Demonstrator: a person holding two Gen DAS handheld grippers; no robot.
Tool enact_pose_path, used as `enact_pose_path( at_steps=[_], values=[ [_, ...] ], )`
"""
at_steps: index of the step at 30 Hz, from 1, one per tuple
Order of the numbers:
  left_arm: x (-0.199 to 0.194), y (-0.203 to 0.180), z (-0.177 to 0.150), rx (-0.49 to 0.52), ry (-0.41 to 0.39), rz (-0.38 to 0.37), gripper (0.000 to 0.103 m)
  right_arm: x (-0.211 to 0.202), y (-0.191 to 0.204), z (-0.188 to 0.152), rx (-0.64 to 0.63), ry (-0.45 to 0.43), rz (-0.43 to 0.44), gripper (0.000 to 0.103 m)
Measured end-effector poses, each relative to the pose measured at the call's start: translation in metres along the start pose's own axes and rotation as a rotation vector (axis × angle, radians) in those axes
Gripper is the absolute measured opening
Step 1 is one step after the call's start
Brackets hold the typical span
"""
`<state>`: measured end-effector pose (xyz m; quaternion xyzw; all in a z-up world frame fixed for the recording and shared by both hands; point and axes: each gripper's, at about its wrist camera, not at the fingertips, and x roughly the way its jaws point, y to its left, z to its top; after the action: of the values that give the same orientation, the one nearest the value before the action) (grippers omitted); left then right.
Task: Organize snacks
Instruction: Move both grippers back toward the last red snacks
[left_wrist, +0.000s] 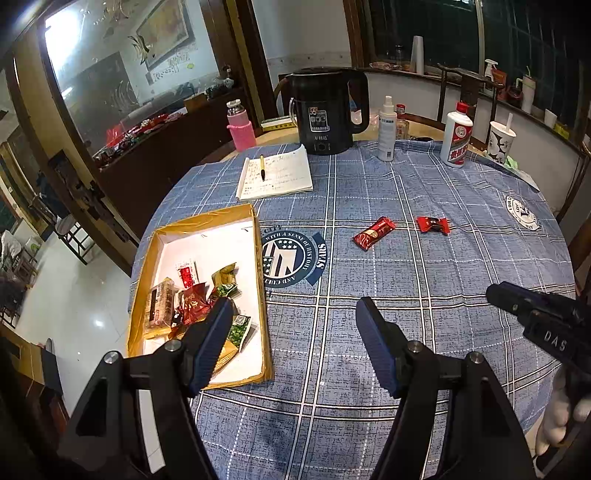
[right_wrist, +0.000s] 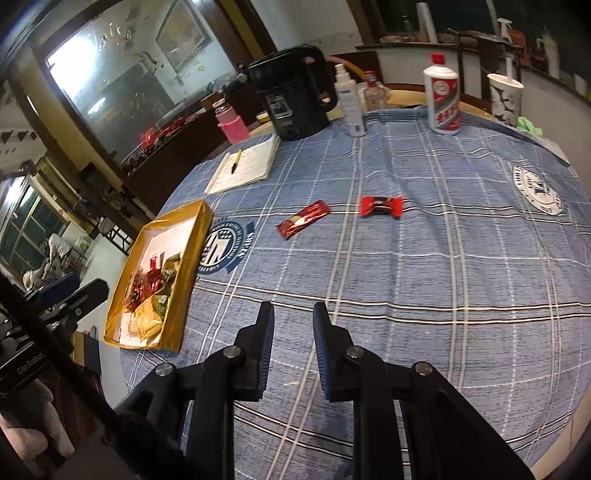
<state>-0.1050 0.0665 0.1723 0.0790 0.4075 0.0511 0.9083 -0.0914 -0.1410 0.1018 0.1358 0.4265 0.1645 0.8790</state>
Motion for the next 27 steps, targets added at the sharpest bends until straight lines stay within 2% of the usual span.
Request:
enact_pose_path(
  at_steps=[14, 19, 25, 27],
  values=[
    [0.005, 0.002, -0.003, -0.002, 0.025, 0.019, 0.070, 0.005, -0.015, 0.003, 0.015, 0.008, -0.008, 0.025],
    [0.017, 0.006, -0.003, -0.015, 0.053, -0.019, 0.071, 0.016, -0.024, 0.007, 0.039, 0.025, -0.028, 0.026],
    [0.037, 0.013, -0.006, -0.050, 0.092, -0.089, 0.072, 0.032, -0.044, 0.028, 0.046, 0.030, -0.103, 0.026],
    [0.047, 0.017, -0.008, -0.067, 0.110, -0.113, 0.072, 0.040, -0.054, 0.040, 0.068, 0.028, -0.081, 0.030]
  ],
)
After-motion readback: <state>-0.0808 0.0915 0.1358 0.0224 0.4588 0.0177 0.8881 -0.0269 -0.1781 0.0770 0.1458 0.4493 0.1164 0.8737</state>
